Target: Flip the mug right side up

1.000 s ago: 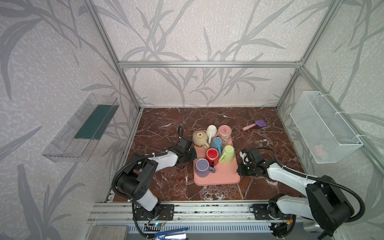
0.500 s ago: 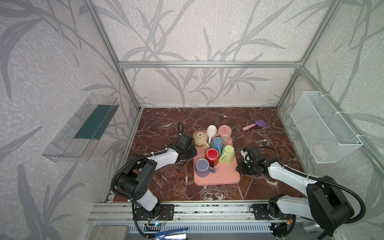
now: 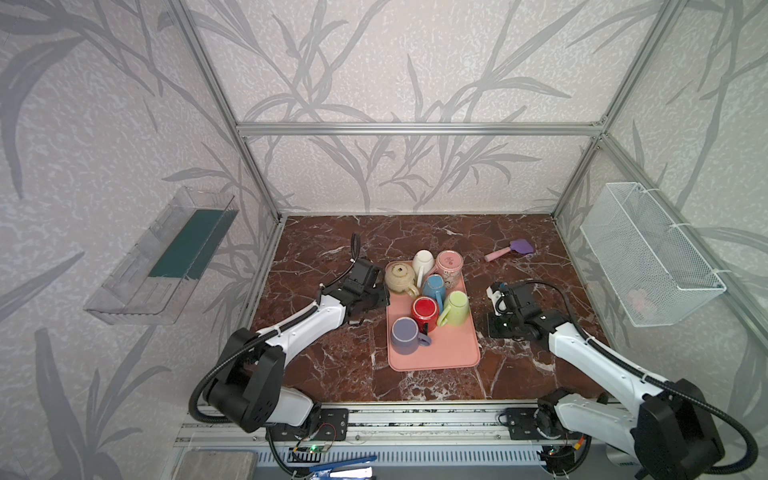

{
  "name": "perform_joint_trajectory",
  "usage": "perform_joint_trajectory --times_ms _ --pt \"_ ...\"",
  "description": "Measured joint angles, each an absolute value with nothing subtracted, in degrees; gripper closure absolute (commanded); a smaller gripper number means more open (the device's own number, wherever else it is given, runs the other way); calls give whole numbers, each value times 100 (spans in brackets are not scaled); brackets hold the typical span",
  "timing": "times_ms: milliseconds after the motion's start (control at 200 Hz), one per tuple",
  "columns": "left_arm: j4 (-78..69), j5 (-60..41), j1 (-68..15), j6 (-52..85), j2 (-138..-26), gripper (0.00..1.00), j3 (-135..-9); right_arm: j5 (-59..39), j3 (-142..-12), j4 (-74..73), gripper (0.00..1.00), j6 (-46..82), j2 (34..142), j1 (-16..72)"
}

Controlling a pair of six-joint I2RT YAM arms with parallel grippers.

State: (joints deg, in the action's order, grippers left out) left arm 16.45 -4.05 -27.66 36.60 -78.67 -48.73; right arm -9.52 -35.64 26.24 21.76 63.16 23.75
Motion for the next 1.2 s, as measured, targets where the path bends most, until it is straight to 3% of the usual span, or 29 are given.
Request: perform_joint_trajectory --times_ms 100,195,285,655,1200 --pt "1938 -305 -2770 3566 -7247 34 -4814 -923 -3570 2740 47 1973 6038 2683" --pt "2204 -244 -2770 3503 -6624 8 -4711 -840 -3612 2801 46 1761 5942 3210" --pt "2416 -185 -2770 3420 -6184 2 -4606 -751 -3741 2880 45 1553 5975 3717" --pt "3157 -36 -2770 3218 -5140 1 -4460 -755 -4357 2541 46 709 6608 4908" --pt "3859 187 -2770 2449 -4372 1 -4984 -1011 -5701 2965 55 -351 8313 5439"
